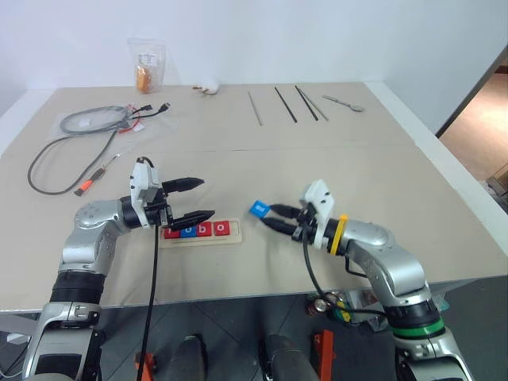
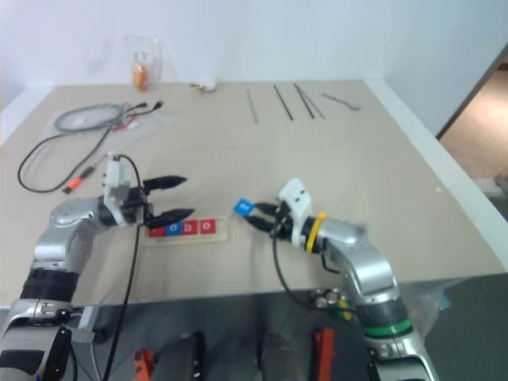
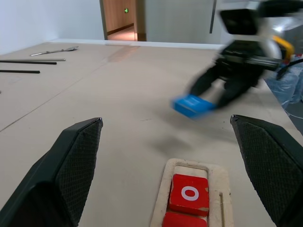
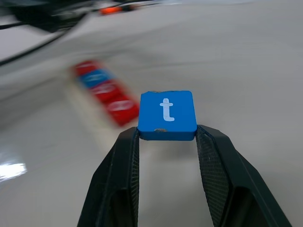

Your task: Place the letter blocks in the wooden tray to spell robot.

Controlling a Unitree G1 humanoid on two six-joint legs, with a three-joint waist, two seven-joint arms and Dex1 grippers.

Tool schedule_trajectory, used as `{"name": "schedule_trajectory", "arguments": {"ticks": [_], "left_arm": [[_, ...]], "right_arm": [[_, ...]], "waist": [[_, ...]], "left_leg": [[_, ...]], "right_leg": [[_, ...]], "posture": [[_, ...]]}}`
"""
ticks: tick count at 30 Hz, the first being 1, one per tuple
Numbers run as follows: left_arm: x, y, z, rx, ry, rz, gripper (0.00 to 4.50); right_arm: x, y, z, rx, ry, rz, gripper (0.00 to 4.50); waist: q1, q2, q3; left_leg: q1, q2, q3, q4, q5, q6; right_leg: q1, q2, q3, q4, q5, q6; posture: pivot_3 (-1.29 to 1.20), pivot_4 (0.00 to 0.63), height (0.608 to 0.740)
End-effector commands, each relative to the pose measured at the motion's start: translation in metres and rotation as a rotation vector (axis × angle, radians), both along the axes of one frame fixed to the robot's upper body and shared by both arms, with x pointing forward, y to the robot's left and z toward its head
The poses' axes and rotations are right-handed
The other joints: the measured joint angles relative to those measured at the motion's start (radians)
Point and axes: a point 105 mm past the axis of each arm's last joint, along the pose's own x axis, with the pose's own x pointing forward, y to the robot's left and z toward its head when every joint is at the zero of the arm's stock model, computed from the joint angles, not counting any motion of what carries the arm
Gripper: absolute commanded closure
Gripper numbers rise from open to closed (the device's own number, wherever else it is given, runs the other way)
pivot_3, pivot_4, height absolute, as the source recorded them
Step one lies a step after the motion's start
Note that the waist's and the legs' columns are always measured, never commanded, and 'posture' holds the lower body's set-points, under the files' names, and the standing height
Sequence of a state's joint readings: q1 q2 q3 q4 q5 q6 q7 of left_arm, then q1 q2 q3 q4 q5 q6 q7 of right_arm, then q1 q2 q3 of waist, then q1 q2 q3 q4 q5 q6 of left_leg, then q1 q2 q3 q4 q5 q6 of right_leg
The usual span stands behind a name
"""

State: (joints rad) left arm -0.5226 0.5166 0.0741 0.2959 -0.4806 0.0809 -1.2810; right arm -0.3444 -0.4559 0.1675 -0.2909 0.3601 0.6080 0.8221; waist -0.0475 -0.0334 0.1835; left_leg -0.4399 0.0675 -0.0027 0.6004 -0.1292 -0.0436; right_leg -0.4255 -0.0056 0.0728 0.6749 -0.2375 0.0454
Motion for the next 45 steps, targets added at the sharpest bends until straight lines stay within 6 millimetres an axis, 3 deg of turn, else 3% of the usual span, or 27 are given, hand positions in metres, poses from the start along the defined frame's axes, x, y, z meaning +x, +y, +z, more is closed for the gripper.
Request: {"name": "schedule_trajectory", "arguments": {"ticks": [1,9,12,16,26,35,37,43,45], "left_arm": [[0.001,0.002,0.010,-0.007,-0.053,0.006,0.00],[0.001,0.000,0.008,-0.007,-0.044,-0.006,0.00],[0.001,-0.003,0.008,-0.013,-0.043,-0.011,0.00],[0.000,-0.007,0.005,-0.025,-0.035,-0.023,0.00],[0.003,-0.024,0.002,-0.038,-0.013,-0.093,0.00],[0.010,-0.047,0.000,-0.042,0.007,-0.190,0.00],[0.011,-0.051,0.000,-0.041,0.007,-0.206,0.00],[0.013,-0.049,0.005,-0.035,-0.006,-0.220,0.00],[0.013,-0.048,0.005,-0.032,-0.011,-0.223,0.00]], "right_arm": [[-0.007,0.004,0.003,-0.013,-0.011,0.034,3.34],[0.012,0.003,0.010,-0.023,-0.044,-0.021,3.34],[0.018,-0.004,0.012,-0.032,-0.047,-0.072,3.34],[0.027,-0.025,0.005,-0.081,-0.009,-0.268,3.34],[0.004,-0.045,0.016,-0.060,0.009,-0.542,3.34],[0.019,-0.069,0.003,-0.105,0.003,-0.760,3.34],[0.021,-0.074,-0.001,-0.115,0.009,-0.785,2.28],[0.016,-0.066,0.000,-0.064,0.061,-0.760,0.22],[0.013,-0.057,0.007,-0.028,0.076,-0.719,0.07]], "waist": [[0.000,0.000,0.000],[0.000,0.000,0.000],[0.000,0.000,0.000],[0.001,0.000,0.000],[0.001,0.000,0.000],[0.001,0.000,0.000],[0.001,0.000,0.000],[0.000,0.000,0.000],[0.000,0.000,0.000]], "left_leg": [[0.000,0.000,0.000,0.000,0.000,0.000],[0.000,0.000,0.000,0.000,0.000,0.000],[0.000,0.000,0.000,-0.001,0.000,0.000],[-0.002,0.000,0.000,-0.001,-0.001,-0.001],[-0.004,0.000,0.000,-0.001,-0.001,-0.002],[-0.004,0.000,-0.001,0.000,-0.001,-0.001],[-0.004,0.000,-0.001,-0.001,-0.002,-0.001],[-0.005,0.000,-0.001,-0.001,-0.002,-0.001],[-0.005,0.000,-0.001,-0.001,-0.002,-0.001]], "right_leg": [[0.000,0.000,0.000,0.000,0.000,0.000],[0.000,0.000,0.000,-0.001,0.001,-0.001],[0.000,0.000,-0.001,-0.002,0.001,-0.001],[0.000,0.000,-0.001,-0.004,0.000,0.000],[-0.001,0.000,-0.001,-0.007,0.001,0.001],[0.001,0.000,-0.001,-0.009,0.002,0.000],[0.000,0.000,-0.001,-0.009,0.002,0.001],[0.000,0.000,-0.001,-0.009,0.001,0.002],[0.000,0.000,-0.001,-0.009,0.001,0.002]], "posture": [[0.00,0.150,0.740],[0.00,0.150,0.740],[0.00,0.150,0.740],[0.00,0.150,0.740],[0.00,0.150,0.740],[0.00,0.150,0.740],[0.00,0.150,0.740],[0.00,0.150,0.740],[0.00,0.150,0.740]]}}
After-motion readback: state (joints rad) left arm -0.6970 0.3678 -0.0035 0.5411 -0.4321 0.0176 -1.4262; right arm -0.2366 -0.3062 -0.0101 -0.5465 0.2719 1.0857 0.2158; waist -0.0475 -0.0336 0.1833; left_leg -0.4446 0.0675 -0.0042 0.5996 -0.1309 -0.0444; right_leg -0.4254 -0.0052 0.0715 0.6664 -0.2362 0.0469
